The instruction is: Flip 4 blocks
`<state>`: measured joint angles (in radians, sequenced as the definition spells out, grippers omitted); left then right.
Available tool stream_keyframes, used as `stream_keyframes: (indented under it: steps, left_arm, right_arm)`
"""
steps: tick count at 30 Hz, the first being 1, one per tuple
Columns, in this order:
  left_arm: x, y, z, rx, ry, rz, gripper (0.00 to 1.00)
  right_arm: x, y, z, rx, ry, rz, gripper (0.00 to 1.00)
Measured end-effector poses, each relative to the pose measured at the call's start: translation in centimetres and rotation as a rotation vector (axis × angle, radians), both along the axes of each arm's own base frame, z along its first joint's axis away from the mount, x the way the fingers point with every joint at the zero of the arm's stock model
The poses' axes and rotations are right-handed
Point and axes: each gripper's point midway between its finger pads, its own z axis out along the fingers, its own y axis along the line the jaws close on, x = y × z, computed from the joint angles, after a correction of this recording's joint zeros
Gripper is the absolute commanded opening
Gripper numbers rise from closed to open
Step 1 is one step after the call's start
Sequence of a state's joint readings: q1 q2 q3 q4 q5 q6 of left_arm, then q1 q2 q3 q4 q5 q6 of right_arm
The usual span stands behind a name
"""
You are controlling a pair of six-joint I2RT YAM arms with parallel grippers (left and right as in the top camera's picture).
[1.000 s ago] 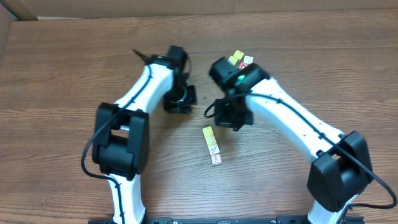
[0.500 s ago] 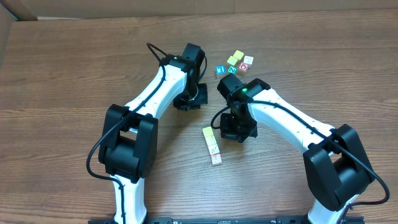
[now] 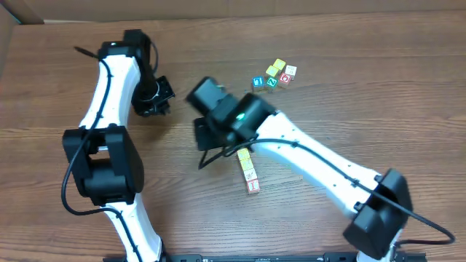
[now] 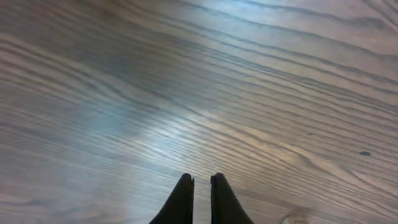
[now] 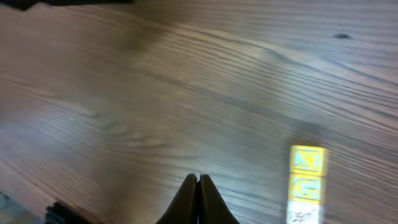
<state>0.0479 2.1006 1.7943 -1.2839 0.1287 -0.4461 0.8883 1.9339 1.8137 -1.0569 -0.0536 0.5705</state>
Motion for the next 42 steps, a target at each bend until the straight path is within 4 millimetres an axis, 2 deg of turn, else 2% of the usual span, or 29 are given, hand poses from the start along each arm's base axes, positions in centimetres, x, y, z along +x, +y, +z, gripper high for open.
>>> stream_keyframes:
  steps: [2, 5, 7, 8, 9, 10, 12, 14, 15, 17, 28, 31, 36, 42]
  left_arm:
    - [-0.3, 0.5, 0.0, -0.002, 0.014, 0.013, 0.13]
    - [-0.6, 0.6, 0.0, -0.002, 0.025, 0.017, 0.31]
    - [-0.6, 0.6, 0.0, -0.002, 0.027, 0.022, 0.45]
    - [-0.6, 0.6, 0.0, -0.002, 0.027, 0.024, 0.54]
    - [-0.6, 0.6, 0.0, -0.003, 0.027, 0.025, 0.65]
    - [-0.6, 0.6, 0.0, -0.003, 0.027, 0.028, 0.71]
    - [-0.6, 0.6, 0.0, -0.002, 0.028, 0.031, 0.73]
    - [-0.6, 0.6, 0.0, -0.002, 0.027, 0.031, 0.77]
    - [-0.6, 0.6, 0.0, -0.002, 0.027, 0.031, 0.82]
    - [-0.6, 0.6, 0.0, -0.002, 0.028, 0.033, 1.00]
    - [-0.6, 0.6, 0.0, -0.002, 0.026, 0.034, 1.00]
    - [-0.4, 0.6, 0.0, -0.001, 0.019, 0.034, 1.00]
    - [-0.1, 0.6, 0.0, -0.001, 0.008, 0.034, 1.00]
    - [0.3, 0.6, 0.0, 0.000, -0.011, 0.034, 1.00]
  right_arm:
    - [-0.5, 1.5, -0.8, -0.036, -0.022, 0.023, 0.04]
    - [-1.1, 2.9, -4.7, -0.115, -0.013, 0.047, 0.04]
    - [-1.4, 3.0, -8.0, -0.191, 0.006, 0.042, 0.04]
    - [-1.5, 2.9, -9.8, -0.233, 0.013, 0.036, 0.04]
    - [-1.6, 2.8, -11.0, -0.263, 0.018, 0.034, 0.04]
    - [-1.7, 2.5, -11.9, -0.288, 0.022, 0.031, 0.04]
    - [-1.7, 2.2, -13.1, -0.322, 0.025, 0.024, 0.04]
    - [-1.6, 1.9, -13.3, -0.333, 0.020, 0.014, 0.04]
    - [-1.4, 1.7, -13.3, -0.339, 0.013, 0.000, 0.04]
    - [-1.0, 1.4, -13.3, -0.348, 0.005, -0.016, 0.04]
    - [1.4, -3.4, -14.9, -0.420, 0.109, -0.149, 0.04]
    - [1.3, -4.2, -15.0, -0.442, 0.134, -0.158, 0.04]
    - [0.4, -4.8, -15.0, -0.469, 0.170, -0.151, 0.04]
    - [0.3, -4.9, -15.0, -0.472, 0.175, -0.151, 0.04]
